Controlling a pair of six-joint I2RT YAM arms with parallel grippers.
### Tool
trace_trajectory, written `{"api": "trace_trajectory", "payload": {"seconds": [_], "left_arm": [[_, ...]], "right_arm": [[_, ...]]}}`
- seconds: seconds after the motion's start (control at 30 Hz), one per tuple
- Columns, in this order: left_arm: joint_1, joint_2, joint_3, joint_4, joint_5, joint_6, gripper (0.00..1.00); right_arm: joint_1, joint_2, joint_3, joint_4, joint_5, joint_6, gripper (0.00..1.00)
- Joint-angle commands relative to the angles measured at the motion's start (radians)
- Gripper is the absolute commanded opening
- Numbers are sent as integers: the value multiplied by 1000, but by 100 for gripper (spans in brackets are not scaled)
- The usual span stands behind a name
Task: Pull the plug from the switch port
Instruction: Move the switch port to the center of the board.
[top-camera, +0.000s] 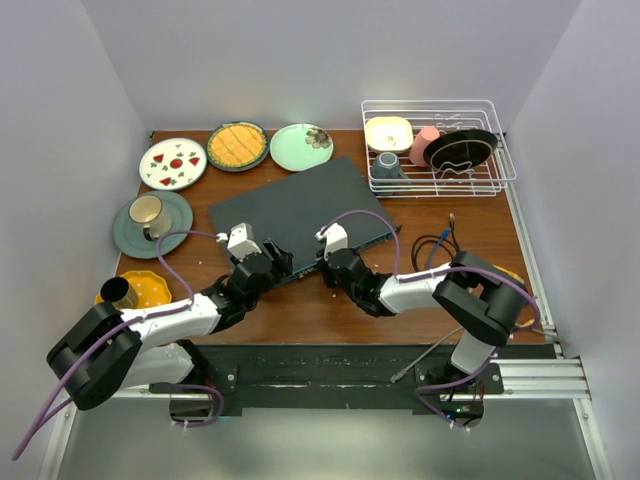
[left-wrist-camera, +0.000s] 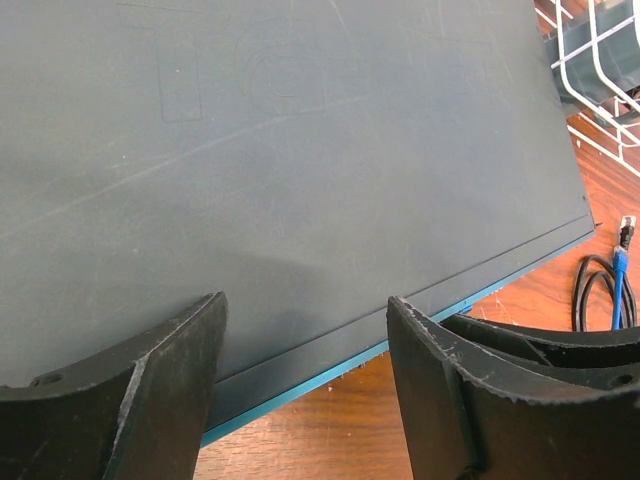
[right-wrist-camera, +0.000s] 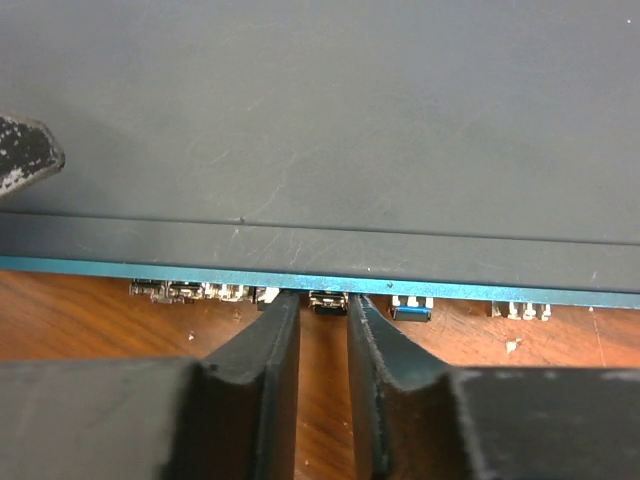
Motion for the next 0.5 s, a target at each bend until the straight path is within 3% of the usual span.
{"api": "trace_trajectory", "payload": {"seconds": [0.0,0.3,0.47], "left_arm": [[-4,43,-54,-170,96,-16,70],[-4,3,-59,-193,90,-13,69],[-4,-6,-59,-198,95,-14,69]], "right_arm": [[-74,22,30,159,78,-81,13],[-76,-16,-21,196,81,-75,0],[-76,-56,-45,176,83,-58,0]]}}
